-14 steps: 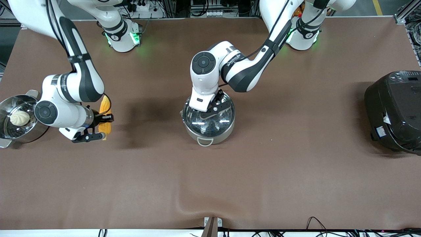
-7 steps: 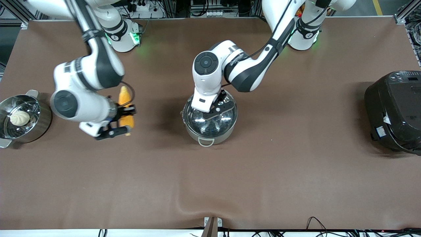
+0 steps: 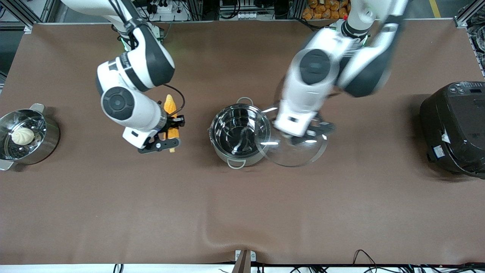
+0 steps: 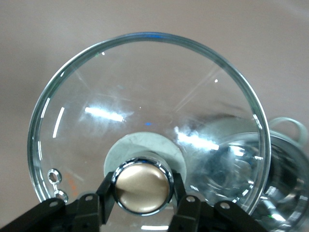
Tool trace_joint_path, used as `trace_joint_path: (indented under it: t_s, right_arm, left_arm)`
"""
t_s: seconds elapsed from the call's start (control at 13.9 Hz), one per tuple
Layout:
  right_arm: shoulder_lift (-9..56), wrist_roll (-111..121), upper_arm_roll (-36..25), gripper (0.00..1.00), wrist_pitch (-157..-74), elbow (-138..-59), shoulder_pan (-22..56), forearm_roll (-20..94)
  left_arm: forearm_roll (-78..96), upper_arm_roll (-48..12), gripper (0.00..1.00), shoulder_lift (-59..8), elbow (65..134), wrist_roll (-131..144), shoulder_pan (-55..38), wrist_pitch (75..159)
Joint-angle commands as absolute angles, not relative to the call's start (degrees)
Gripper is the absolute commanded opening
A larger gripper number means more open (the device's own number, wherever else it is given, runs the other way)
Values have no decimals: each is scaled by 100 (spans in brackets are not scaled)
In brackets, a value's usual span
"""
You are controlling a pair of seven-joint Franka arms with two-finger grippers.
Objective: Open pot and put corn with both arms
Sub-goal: 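Lift the glass lid off the pot with the left gripper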
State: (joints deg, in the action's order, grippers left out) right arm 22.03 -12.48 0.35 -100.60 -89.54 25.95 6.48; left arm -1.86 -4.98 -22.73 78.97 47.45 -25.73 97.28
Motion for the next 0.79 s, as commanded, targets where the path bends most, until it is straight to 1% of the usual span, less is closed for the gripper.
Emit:
trace_joint_path:
  t_s: [0.0,0.14,0.29,0.36,0.58,0.72]
  right_arm:
    - [3038,-1705,-35,0,-10011,-7984,3329,580]
    - [3601,-1757,-53,0,-10028,-7395,3690,467]
    - [3901,-1758,-53,0,-10081,-7059,3858,308]
    - [3928,-1723,-53,0,-10307,-7066,3893,264]
    - [4043,-1670,-44,0,-10887,-7075,3920,202]
    - [4209,-1748,-44,0,-11170,-7066,4051,193]
  left_arm:
    - [-325,-598,0,-1688,8884,3617,-1814,10001]
    - [-343,-598,0,-1547,9437,2895,-1286,10491]
    - [-395,-589,0,-1529,9999,2480,-1003,11123]
    - [-422,-589,0,-1573,10263,2400,-889,11431]
    - [-833,-554,0,-1696,11273,2391,-835,12766]
    - [-1045,-554,0,-1819,11496,2391,-573,13077]
